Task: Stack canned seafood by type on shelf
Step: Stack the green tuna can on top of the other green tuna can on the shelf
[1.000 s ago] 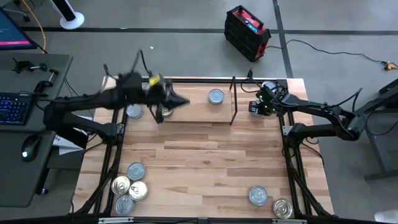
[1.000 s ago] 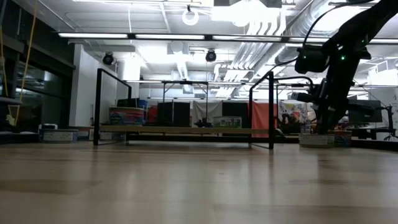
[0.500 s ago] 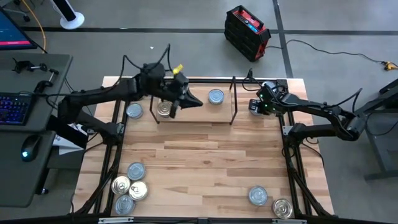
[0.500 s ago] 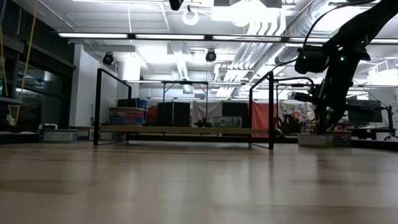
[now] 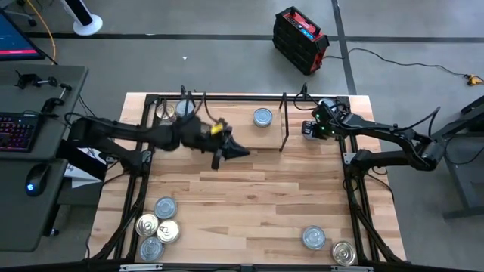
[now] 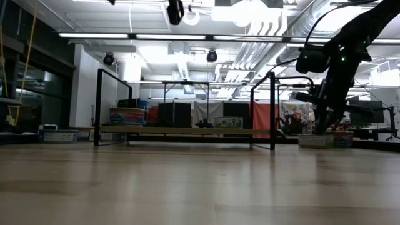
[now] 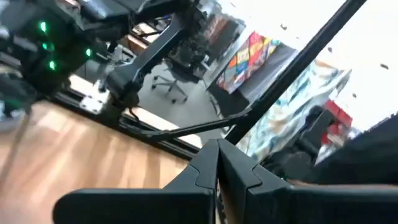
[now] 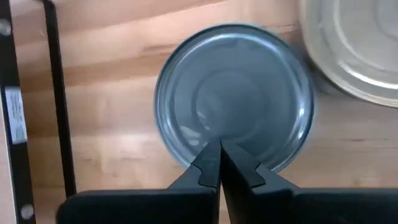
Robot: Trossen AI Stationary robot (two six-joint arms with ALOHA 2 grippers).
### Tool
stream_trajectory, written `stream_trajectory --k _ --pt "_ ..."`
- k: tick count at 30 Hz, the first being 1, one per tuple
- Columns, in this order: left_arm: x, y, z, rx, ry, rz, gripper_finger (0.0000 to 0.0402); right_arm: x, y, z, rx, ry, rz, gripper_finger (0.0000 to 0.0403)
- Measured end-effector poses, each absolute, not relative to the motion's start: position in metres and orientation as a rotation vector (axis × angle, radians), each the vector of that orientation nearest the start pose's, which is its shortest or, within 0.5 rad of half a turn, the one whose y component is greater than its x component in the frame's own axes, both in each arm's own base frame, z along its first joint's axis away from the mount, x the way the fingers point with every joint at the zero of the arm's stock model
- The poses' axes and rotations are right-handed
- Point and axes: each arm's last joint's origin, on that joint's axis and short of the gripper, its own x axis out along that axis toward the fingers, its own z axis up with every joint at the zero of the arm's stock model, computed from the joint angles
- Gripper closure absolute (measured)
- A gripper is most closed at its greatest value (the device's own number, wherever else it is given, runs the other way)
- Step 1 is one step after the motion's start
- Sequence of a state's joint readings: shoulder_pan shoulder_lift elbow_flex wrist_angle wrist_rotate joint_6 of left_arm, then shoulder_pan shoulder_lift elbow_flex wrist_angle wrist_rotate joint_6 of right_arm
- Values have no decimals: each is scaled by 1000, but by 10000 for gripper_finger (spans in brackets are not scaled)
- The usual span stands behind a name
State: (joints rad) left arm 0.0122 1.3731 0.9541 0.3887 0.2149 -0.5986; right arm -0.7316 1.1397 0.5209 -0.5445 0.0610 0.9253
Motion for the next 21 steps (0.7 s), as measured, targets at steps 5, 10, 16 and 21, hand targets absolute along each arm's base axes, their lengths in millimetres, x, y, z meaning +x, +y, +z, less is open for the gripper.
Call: stream_trajectory --k 5,10,16,21 --pt "307 -42 302 -604 119 -148 401 142 -105 160 1085 884 -1115 403" --pt "295 -70 301 -594 202 -159 401 154 -72 158 995 1013 -1012 403" --pt "277 -84 310 -619 238 -148 401 169 -21 158 968 1044 -894 403" --pt "270 -97 300 -621 319 -77 401 170 23 158 957 1040 -826 403"
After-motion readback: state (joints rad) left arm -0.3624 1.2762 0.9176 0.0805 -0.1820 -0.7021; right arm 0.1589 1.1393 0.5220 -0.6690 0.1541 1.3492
